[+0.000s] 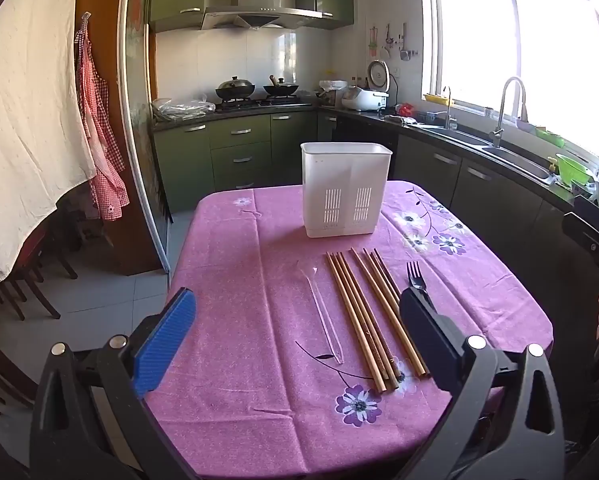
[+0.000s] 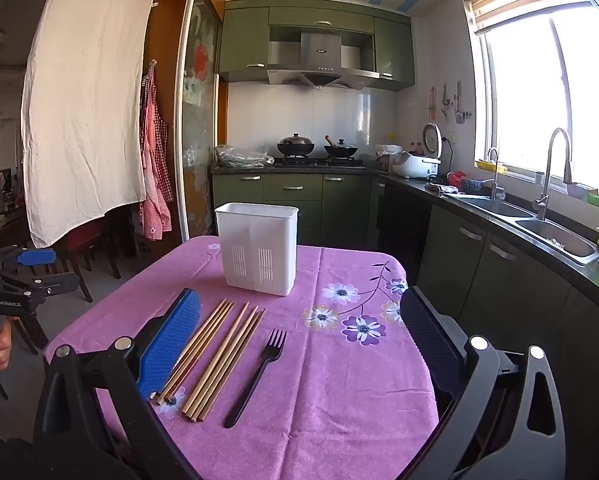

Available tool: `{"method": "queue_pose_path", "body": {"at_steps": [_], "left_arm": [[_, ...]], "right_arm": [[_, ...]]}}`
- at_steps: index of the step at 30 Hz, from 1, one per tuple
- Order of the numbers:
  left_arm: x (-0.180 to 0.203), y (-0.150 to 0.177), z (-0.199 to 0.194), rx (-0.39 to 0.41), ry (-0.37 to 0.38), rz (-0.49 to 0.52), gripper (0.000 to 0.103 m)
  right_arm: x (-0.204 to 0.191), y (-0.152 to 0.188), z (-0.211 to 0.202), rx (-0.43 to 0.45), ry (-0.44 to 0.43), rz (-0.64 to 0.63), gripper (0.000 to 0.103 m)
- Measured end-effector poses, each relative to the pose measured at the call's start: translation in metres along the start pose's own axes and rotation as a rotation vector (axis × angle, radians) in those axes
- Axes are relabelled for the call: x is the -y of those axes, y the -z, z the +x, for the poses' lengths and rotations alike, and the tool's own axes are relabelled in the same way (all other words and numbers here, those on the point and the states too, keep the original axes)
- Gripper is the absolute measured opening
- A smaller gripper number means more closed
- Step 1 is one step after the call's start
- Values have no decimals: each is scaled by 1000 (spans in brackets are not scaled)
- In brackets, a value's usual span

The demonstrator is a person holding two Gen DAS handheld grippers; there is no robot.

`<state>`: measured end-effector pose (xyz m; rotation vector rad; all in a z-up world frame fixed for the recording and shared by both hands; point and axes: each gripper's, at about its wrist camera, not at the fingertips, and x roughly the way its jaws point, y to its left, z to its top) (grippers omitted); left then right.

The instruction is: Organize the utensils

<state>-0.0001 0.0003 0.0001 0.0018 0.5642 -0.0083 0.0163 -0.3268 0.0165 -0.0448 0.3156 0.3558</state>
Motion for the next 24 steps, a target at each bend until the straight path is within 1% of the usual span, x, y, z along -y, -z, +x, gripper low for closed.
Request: {"method": "queue_pose_path", "body": {"at_steps": [1,7,8,24], "left_arm": [[1,0,0,4,-8,7,97],[-2,0,2,-3,4,0,97],[1,0,0,7,-14,11,97],[-1,-2,-1,8,-9,9,97]], "right_arm": [[0,0,0,1,1,0,99],[-1,0,0,-1,4,-8,99],[-1,0,0,-1,3,-8,99],[-5,-2,-2,-3,3,-9,99]]}}
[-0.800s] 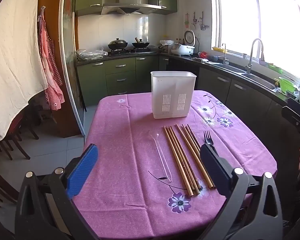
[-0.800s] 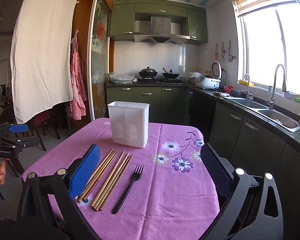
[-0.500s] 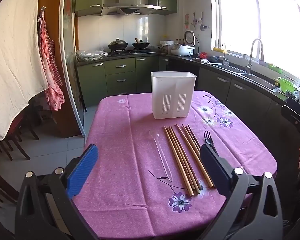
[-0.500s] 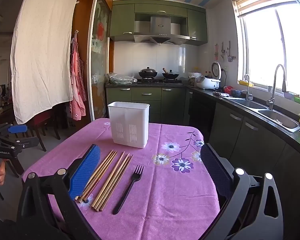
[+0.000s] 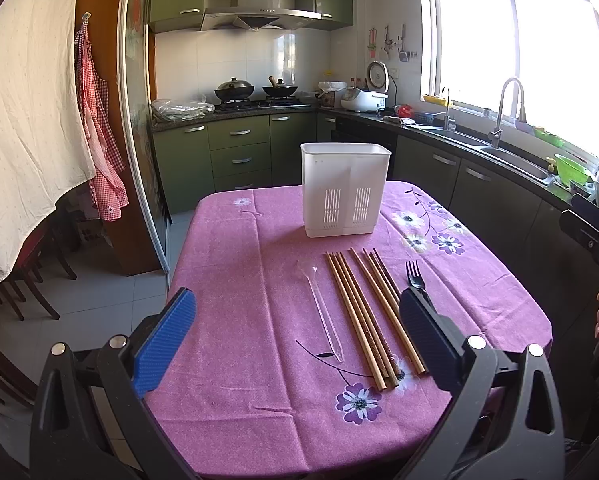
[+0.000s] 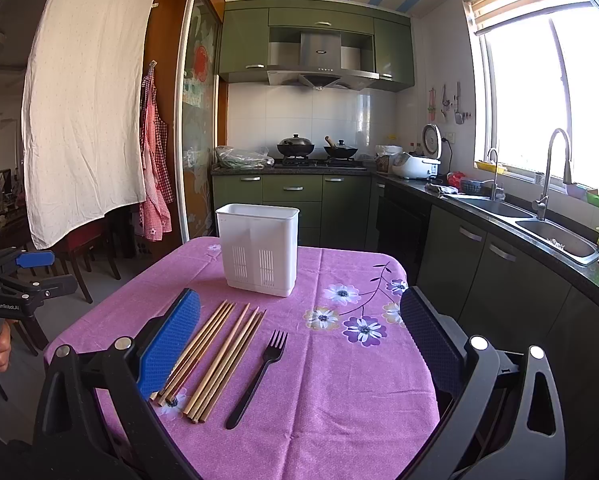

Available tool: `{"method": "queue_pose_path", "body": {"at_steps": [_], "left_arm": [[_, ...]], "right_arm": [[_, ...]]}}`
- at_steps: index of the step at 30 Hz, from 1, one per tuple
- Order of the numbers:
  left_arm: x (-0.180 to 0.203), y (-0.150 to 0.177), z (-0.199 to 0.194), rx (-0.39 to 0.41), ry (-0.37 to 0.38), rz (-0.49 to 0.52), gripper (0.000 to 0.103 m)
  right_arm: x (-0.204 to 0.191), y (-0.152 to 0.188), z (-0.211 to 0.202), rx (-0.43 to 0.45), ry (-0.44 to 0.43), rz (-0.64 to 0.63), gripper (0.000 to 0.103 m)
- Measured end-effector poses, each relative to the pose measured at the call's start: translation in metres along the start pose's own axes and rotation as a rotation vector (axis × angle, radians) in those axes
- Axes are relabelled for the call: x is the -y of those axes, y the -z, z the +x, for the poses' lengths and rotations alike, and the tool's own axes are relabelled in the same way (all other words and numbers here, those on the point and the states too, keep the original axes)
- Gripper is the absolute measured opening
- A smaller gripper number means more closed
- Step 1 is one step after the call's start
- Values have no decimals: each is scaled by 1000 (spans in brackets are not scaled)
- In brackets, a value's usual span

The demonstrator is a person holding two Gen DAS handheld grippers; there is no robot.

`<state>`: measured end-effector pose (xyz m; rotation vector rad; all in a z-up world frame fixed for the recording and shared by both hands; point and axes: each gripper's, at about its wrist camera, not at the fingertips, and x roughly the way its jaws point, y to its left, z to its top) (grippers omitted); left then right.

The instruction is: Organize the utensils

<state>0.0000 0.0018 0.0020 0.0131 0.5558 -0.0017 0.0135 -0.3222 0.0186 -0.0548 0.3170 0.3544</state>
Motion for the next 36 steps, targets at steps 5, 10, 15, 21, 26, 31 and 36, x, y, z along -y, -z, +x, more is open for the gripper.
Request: {"method": "queue_pose_path", "body": {"at_steps": [5,10,15,21,26,31,36], "left_arm": [[0,0,-1,-1,1,0,97],[0,1,0,0,0,0,97],[-1,1,-1,1,1,1,97],[0,1,-1,0,1,0,97],[0,1,-1,1,1,0,97],[0,1,-1,1,0,0,97],[0,-1,-4,1,1,1,97]], "right_arm": [[4,0,-1,0,0,0,99],[3,0,-1,0,-1,0,99],[3,0,0,-1,-1,1,99],[3,0,-1,0,-1,1,99],[5,1,1,0,-2,1,99],[5,1,1,0,-1,1,99],[5,1,1,-1,0,0,99]]}}
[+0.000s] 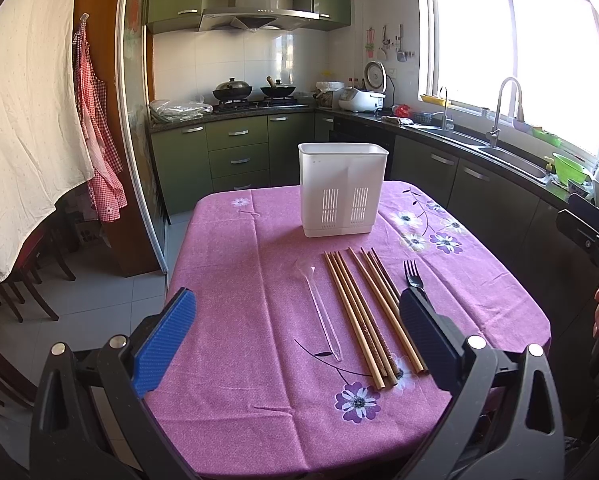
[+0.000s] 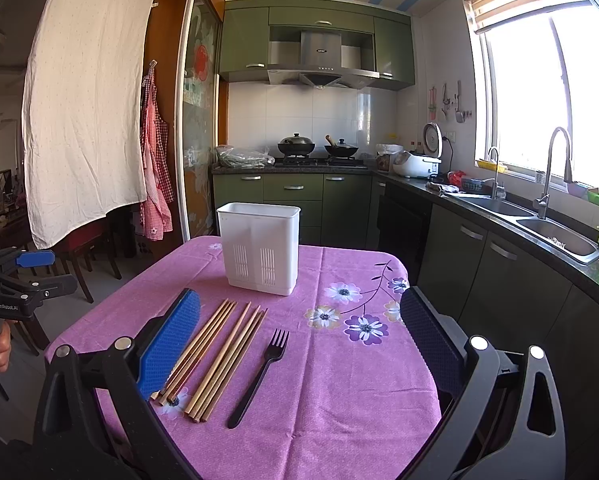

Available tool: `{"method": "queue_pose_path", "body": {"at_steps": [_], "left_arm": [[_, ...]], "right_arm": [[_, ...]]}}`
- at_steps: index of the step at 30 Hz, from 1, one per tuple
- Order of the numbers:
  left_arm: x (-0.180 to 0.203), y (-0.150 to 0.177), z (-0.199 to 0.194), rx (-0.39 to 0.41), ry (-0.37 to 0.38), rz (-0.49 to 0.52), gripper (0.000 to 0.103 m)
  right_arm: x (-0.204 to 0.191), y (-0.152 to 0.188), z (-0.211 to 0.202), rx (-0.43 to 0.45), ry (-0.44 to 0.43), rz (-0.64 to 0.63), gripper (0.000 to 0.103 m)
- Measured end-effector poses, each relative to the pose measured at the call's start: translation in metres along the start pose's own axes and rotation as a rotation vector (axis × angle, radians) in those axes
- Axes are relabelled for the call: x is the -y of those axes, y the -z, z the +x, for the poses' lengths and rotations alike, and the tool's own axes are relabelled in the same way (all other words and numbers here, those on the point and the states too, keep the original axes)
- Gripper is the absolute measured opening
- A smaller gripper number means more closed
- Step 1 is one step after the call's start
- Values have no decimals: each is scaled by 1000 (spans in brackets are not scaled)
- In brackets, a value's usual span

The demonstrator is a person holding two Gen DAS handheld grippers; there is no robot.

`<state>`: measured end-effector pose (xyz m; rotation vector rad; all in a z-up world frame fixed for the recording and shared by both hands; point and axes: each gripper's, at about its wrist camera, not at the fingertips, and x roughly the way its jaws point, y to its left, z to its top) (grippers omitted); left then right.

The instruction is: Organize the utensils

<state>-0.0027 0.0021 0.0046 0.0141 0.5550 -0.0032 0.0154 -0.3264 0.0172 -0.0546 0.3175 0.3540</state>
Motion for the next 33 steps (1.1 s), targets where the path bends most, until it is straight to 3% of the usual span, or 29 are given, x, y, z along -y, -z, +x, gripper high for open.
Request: {"method": "queue_pose_path", "body": {"at_steps": [33], "left_arm": [[2,1,-2,0,1,0,97]], "right_arm": [[-6,6,4,-10,-3,1,99]]}}
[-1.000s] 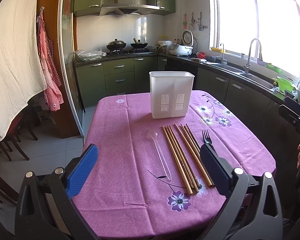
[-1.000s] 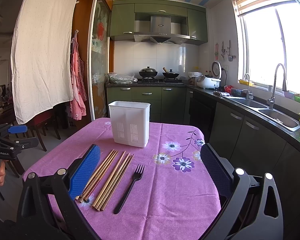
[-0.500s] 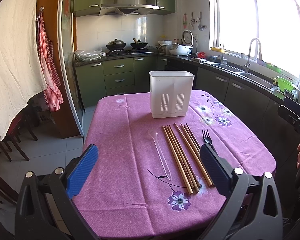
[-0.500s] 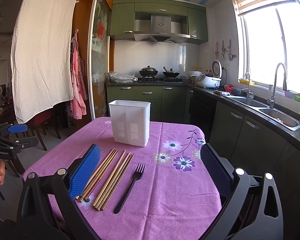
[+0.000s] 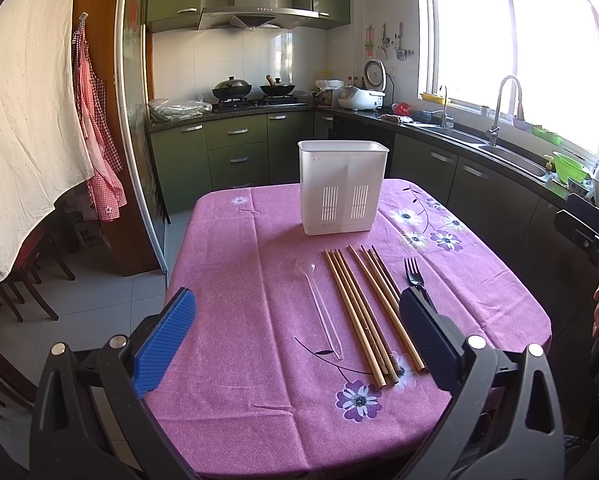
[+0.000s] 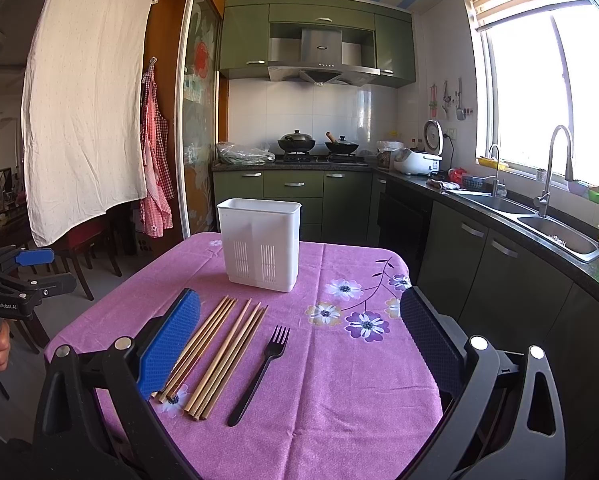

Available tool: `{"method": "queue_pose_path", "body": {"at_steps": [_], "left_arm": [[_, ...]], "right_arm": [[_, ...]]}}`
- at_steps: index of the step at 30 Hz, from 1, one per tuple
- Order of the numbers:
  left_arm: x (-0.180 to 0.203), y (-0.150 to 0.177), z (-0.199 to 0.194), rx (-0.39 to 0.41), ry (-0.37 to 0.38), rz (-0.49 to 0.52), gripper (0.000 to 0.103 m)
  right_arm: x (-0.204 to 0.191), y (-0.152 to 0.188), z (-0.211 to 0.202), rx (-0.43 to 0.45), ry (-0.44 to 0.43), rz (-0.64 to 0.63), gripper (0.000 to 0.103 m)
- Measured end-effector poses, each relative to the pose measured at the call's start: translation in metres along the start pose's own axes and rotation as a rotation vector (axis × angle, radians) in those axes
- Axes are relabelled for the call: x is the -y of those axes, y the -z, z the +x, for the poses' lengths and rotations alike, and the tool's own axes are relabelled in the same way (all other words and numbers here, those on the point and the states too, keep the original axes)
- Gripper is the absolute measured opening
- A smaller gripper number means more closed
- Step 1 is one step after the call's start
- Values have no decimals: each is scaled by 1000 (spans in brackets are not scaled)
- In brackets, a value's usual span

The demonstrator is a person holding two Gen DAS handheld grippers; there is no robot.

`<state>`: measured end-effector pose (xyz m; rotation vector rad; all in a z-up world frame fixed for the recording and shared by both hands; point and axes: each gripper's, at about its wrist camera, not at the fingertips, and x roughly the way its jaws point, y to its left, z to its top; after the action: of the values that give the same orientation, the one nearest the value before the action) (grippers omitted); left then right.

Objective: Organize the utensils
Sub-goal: 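Move left gripper to the clear spoon while right gripper approaches the black fork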

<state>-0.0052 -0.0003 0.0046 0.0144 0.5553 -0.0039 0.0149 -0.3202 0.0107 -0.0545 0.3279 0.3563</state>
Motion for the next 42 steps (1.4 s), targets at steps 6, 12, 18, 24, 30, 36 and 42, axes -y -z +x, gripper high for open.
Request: {"method": "queue_pose_path", "body": {"at_steps": [6,12,18,24,30,36,42], "left_arm": [[3,4,2,-3,1,0,97],[3,5,14,-38,-1,5,97],[-1,-10,61,-200,21,-27,97],[-6,-20,126,-380,30,-69,97],[-4,-23,182,-525,49,-94,97],[1,-29,218,-580,8,-108,75],[6,-30,248,-641,-14,-123,37]], "right_arm": [[-1,2,2,-3,-2,-1,99],[1,3,14,-62,4,-18,99],[20,-1,68,-302,-75,34,99],[21,5,136,-565,-169,51,99],[25,15,184,-695,-250,133,90],[29,13,208,-763,-254,183,62],[26,13,219,-801,-226,175,36]]}}
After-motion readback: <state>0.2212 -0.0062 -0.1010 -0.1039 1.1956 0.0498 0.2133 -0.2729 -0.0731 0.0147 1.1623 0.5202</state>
